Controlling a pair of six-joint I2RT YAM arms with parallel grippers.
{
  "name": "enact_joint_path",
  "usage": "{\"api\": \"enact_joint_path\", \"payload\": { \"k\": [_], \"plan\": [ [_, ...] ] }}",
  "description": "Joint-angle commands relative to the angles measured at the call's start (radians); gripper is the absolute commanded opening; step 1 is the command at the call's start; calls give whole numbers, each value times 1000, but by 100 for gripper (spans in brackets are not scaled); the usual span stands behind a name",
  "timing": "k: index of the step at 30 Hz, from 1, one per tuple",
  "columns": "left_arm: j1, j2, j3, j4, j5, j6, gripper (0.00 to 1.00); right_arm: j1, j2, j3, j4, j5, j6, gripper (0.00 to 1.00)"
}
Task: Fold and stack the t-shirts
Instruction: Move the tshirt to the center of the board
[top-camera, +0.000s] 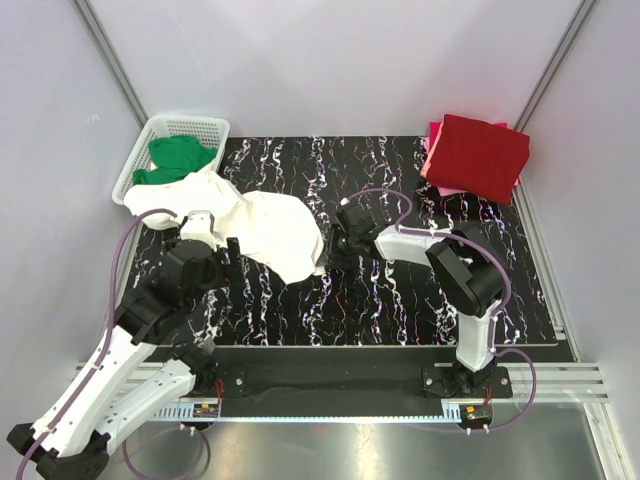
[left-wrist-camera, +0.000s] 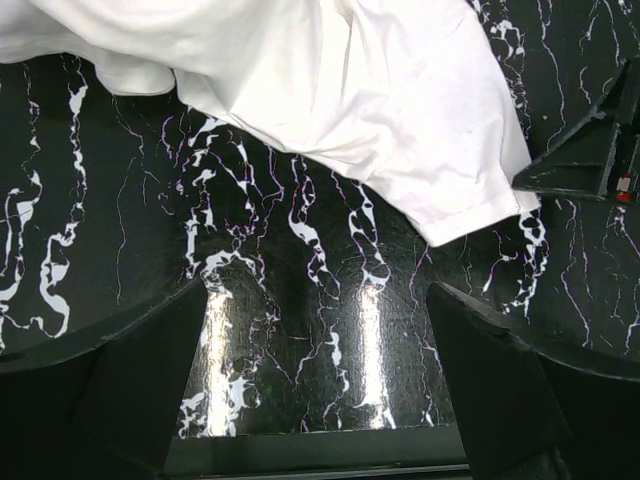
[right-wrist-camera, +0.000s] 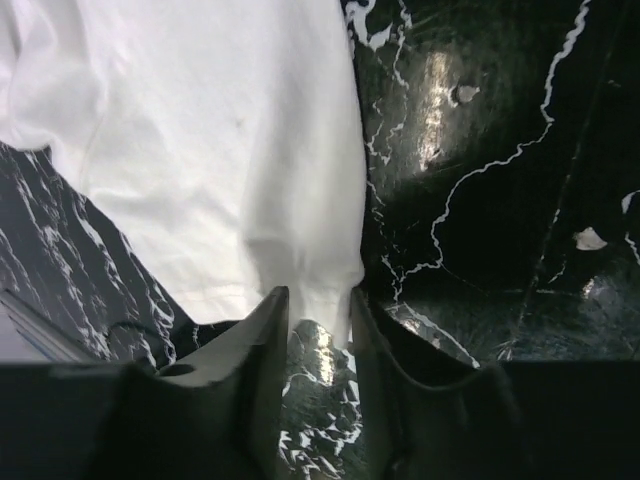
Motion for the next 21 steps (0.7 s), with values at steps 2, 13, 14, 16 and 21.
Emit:
{"api": "enact_joint_path", "payload": {
  "k": [2, 13, 14, 16, 21],
  "plan": [
    [4, 7, 3, 54, -36, -6, 99, 8, 15, -63, 96, -85, 43, 21],
    [4, -8, 1, 47, -59, -15, 99, -283, -466, 15, -203, -110, -49, 0],
    [4, -8, 1, 47, -57, -15, 99, -365, -564, 38, -287, -92, -81, 0],
    [4, -6, 1, 46, -56, -15, 99, -439, -652, 59, -369, -66, -115, 0],
    [4, -5, 1, 46, -56, -15, 99, -611, -842, 52, -544, -23, -181, 0]
  ]
}}
